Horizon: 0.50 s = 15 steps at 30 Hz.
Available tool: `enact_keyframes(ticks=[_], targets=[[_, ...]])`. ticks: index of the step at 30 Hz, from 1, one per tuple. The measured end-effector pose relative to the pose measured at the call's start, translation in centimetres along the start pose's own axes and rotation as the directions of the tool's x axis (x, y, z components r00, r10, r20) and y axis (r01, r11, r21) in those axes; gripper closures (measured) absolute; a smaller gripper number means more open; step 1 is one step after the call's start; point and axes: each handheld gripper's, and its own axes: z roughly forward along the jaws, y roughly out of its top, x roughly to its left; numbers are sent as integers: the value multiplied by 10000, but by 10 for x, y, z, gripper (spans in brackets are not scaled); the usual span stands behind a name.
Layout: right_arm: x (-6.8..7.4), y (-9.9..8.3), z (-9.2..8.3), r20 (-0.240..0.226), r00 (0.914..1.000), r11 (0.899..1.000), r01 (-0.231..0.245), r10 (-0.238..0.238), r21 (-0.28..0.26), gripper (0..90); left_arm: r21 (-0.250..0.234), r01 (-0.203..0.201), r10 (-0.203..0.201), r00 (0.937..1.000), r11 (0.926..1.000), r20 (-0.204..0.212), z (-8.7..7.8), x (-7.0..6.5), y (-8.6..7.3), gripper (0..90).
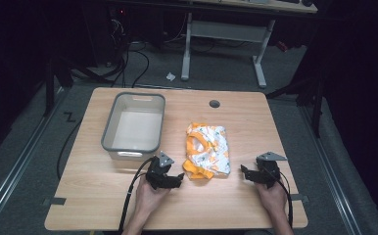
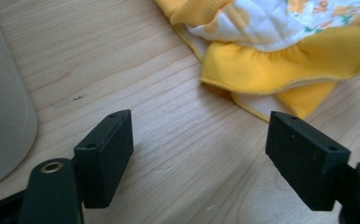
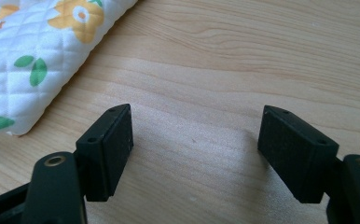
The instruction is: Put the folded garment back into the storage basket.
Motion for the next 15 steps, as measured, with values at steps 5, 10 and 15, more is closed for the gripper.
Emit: enact_keyframes(ticks=[5, 10, 15], targets=[[0, 0, 0, 1, 10000, 10000, -12, 12, -3, 267, -80, -78, 81, 9994, 9999, 328, -4, -3, 6, 224], [0, 0, 0, -4, 10000, 10000, -20, 20, 10, 267, -146, 76, -69, 9987, 9999, 513, -5, -4, 11, 204], [0, 0, 0, -3, 10000, 10000, -3, 3, 1, 267, -231, -88, 101, 9984, 9997, 565, -5, -7, 20, 195]])
